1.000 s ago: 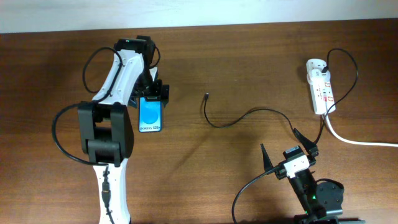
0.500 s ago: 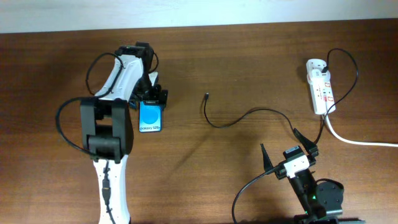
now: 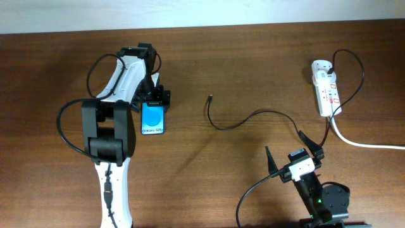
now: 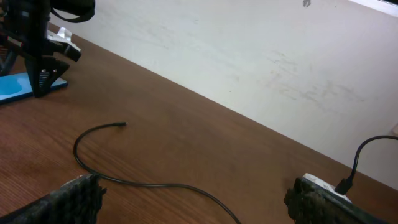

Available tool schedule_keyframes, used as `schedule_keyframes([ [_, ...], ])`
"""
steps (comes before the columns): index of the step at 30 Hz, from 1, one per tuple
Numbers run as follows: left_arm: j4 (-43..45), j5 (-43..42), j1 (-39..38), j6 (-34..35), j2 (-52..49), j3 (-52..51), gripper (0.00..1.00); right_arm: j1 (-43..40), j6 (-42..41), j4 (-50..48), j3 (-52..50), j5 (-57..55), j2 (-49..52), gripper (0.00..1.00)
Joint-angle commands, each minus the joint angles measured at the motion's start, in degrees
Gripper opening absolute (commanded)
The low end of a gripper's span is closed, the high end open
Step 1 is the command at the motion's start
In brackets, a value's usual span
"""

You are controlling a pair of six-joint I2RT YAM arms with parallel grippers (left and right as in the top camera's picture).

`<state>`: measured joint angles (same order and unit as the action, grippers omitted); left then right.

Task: Plug charger to phone and switch on socket
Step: 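Lift the phone with the left gripper and tilt it upright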

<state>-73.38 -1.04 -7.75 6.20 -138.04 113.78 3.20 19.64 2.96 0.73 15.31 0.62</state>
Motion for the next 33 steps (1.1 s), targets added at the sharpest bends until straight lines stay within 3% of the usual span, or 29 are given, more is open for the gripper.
schedule_keyframes([
  [1,1.25,-1.7,0.24,0.66,-2.12,-0.5,0.99,0.5,-0.59,0.07,-0.42,0.55,-0.42,0.98],
  [3,1.57,-2.23,0.24,0.66,-2.12,-0.5,0.96,0.5,-0.59,0.07,-0.42,0.55,-0.42,0.98],
  [5,1.22,-3.85,0.24,1.49,-2.12,-0.5,0.84,0.5,-0.59,0.07,-0.42,0.55,-0.42,0.98],
  [9,0.46,-3.96,0.24,8.41,-2.12,-0.5,0.83,0.5,-0.59,0.07,-0.42,0.55,-0.42,0.98],
  [14,0.48,-3.82,0.24,10.93,-2.12,-0.48,0.62,0.5,-0.59,0.07,-0.42,0.55,-0.42,0.98],
  [17,0.17,-3.82,0.31,10.93,-2.1,1.27,0.58,0.5,-0.59,0.07,-0.42,0.55,-0.42,0.98],
  [25,-8.74,-6.4,0.31,11.41,-2.1,17.42,0.55,0.5,-0.59,0.07,-0.42,0.55,-0.42,0.98],
  [30,-9.4,-22.56,0.31,20.26,-2.1,24.65,0.13,0.5,-0.59,0.07,-0.42,0.55,-0.42,0.98],
  [33,-8.35,-26.45,0.31,23.26,-2.1,24.65,0.02,0.5,-0.59,0.07,-0.42,0.55,-0.42,0.98],
])
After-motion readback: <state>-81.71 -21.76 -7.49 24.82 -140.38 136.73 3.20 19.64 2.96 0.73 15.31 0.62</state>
